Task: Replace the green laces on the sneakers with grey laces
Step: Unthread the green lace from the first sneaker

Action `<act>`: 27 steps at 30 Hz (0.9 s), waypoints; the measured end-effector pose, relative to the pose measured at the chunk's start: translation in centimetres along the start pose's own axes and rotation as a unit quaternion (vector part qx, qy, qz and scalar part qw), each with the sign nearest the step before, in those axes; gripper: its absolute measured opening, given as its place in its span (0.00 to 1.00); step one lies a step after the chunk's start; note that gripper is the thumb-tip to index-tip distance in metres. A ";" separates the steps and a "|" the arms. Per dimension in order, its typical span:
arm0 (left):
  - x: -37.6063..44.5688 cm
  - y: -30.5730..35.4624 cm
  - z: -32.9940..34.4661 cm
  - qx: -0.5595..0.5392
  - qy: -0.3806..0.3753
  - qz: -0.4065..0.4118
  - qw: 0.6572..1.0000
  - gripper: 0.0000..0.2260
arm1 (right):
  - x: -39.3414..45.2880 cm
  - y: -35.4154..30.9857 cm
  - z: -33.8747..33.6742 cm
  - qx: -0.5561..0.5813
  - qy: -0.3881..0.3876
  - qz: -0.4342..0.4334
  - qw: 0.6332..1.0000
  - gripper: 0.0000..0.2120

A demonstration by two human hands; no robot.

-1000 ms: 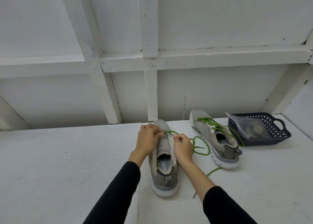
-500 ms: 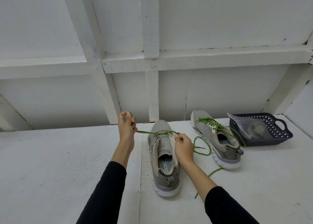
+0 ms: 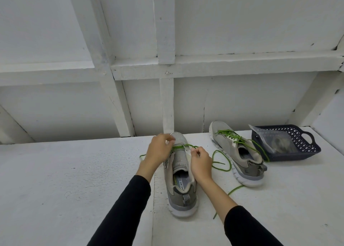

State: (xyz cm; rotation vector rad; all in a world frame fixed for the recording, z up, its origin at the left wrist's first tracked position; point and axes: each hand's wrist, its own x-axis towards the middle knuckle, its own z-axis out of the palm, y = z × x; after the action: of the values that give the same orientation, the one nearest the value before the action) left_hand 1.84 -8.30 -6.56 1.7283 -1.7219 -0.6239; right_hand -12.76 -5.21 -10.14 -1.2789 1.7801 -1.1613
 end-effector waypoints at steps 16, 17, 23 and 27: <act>0.2 -0.5 1.8 -0.225 -0.050 -0.088 0.969 0.07 | 0.0 0.0 0.0 0.023 -0.001 -0.004 1.000 0.14; 0.0 -0.5 1.7 -0.327 -0.040 -0.103 0.938 0.08 | 0.0 0.0 0.0 0.027 -0.002 -0.003 1.000 0.14; -0.3 -0.9 -0.7 -0.720 0.116 -0.196 0.655 0.11 | -0.2 -0.2 -0.3 0.036 -0.012 0.000 0.999 0.15; 0.0 -2.7 -2.2 -0.406 0.168 -0.251 0.862 0.06 | -0.2 -0.2 -0.2 0.042 -0.004 0.005 0.999 0.14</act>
State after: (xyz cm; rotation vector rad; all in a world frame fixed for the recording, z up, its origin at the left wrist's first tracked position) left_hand 5.28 -8.17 -6.92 1.4992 -0.5846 -1.0162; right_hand -12.84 -5.01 -9.84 -1.2217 1.7112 -1.2106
